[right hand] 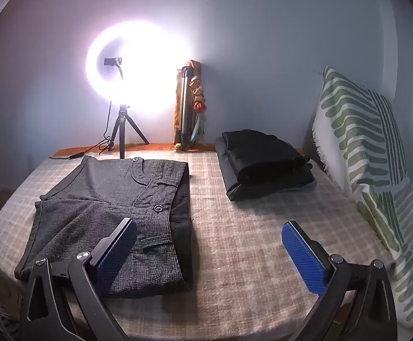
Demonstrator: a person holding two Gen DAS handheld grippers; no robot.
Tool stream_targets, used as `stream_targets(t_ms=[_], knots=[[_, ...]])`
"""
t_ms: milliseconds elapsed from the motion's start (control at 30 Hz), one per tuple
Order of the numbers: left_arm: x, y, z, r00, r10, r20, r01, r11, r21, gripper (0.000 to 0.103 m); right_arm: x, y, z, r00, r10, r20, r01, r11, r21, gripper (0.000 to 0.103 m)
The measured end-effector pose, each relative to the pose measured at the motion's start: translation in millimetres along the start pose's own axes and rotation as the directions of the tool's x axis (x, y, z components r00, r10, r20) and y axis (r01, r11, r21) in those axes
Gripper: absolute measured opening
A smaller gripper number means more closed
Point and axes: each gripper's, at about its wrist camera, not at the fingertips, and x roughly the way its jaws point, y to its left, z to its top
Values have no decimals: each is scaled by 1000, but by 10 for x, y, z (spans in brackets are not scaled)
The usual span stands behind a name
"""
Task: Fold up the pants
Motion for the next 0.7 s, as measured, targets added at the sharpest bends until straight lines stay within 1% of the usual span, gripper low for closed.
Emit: stream_targets(t_ms=[100, 133, 167, 200, 233, 267, 333, 700], knots=[[1, -45, -26, 1000, 1, -1, -1, 1000, 10, 103, 21, 2, -5, 1000, -6, 4, 6, 1000, -5, 103], [41, -49, 2, 1000, -2, -31, 3, 1000, 8, 103, 35, 6, -8, 1000, -9, 2, 9, 1000, -7, 103], [67, -76, 4, 999, -4, -36, 4, 1000, 8, 103, 49, 9, -13, 1000, -9, 1, 9, 1000, -8, 103], [23, 3, 10, 999, -22, -26, 21, 999, -30, 103, 1, -26, -31, 1000, 2, 11, -2, 1000, 9, 103], [40, 32, 28, 999, -28, -36, 26, 999, -34, 103, -3, 12, -24, 1000, -6, 10, 6, 1000, 1, 103], [58, 48, 33, 999, -27, -37, 25, 999, -42, 103, 11, -24, 4, 1000, 5, -5, -5, 1000, 10, 103], [26, 23, -17, 1000, -17, -22, 16, 999, -41, 103, -25, 2, -5, 1000, 2, 7, -2, 1000, 2, 103], [59, 44, -63, 999, -21, -29, 20, 999, -50, 103, 59, 43, -44, 1000, 15, -11, -15, 1000, -1, 103]])
